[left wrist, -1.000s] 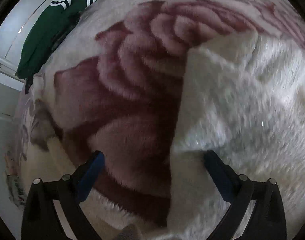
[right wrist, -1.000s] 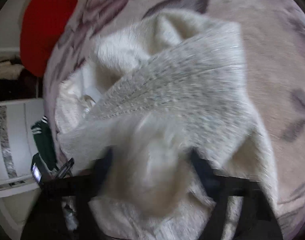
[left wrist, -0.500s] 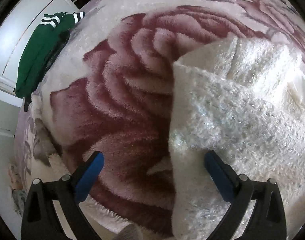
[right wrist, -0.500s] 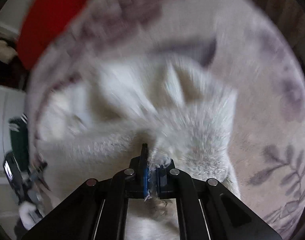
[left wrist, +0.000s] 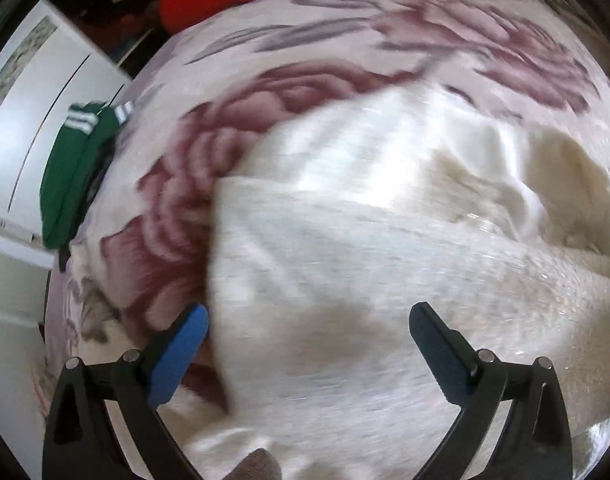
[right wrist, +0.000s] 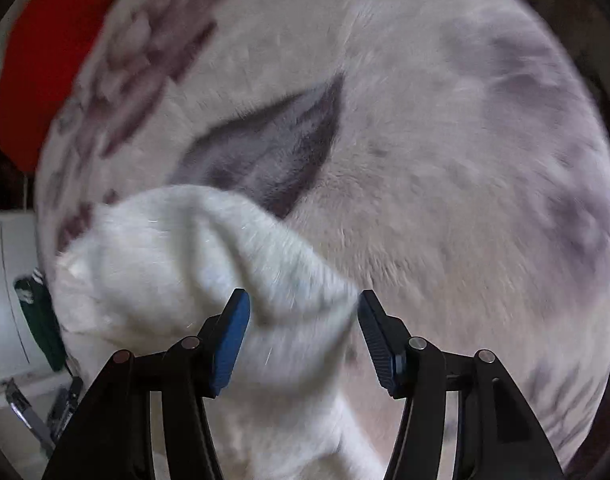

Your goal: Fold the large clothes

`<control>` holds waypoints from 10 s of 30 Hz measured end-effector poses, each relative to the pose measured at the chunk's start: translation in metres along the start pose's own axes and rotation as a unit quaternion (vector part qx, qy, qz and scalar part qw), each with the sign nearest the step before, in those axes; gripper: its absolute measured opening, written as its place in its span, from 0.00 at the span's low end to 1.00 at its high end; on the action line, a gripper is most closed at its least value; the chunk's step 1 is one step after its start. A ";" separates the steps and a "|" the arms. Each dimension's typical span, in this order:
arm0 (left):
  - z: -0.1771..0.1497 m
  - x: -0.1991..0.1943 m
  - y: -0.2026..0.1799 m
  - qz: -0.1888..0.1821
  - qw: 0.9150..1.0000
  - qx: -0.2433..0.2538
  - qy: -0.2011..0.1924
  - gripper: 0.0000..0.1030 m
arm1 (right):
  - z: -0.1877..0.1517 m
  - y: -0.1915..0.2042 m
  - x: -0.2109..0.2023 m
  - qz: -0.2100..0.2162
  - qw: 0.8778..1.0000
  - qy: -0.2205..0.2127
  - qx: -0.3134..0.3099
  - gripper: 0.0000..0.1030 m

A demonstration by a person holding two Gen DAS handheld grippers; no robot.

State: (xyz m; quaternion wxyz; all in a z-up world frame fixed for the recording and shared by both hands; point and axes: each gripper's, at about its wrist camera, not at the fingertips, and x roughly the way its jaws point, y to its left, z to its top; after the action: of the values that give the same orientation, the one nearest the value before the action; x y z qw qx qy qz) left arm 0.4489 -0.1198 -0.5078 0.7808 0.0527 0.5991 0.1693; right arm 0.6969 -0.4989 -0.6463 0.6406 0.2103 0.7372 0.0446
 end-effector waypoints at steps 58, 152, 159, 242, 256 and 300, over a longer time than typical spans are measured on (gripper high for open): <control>0.100 0.074 -0.051 -0.157 0.980 0.064 0.108 0.73 | -0.002 0.164 0.011 0.026 0.995 -0.006 -0.100 0.67; -0.219 -0.086 -0.096 0.024 0.997 -0.038 0.065 1.00 | 0.005 -0.057 0.012 0.135 0.989 -0.010 0.057 0.07; -0.240 -0.121 -0.149 -0.083 0.994 -0.002 0.074 1.00 | -0.009 -0.050 -0.030 0.143 0.988 0.051 0.003 0.39; 0.055 0.081 0.124 -0.379 0.915 -0.136 0.041 0.12 | -0.065 0.228 0.054 0.114 0.992 -0.035 -0.042 0.70; 0.022 0.142 0.185 -0.391 0.888 -0.235 0.059 0.16 | -0.065 0.282 0.046 0.093 0.987 -0.054 -0.117 0.70; -0.214 0.101 0.285 -0.255 0.921 -0.262 0.135 1.00 | -0.254 0.454 0.105 -0.073 0.952 0.022 -0.297 0.48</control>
State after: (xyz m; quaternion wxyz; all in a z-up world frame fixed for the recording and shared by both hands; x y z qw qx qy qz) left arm 0.2105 0.1543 -0.5781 0.6949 -0.3315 0.6266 0.1209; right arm 0.5576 0.0033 -0.5473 0.6592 -0.0450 0.7180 0.2187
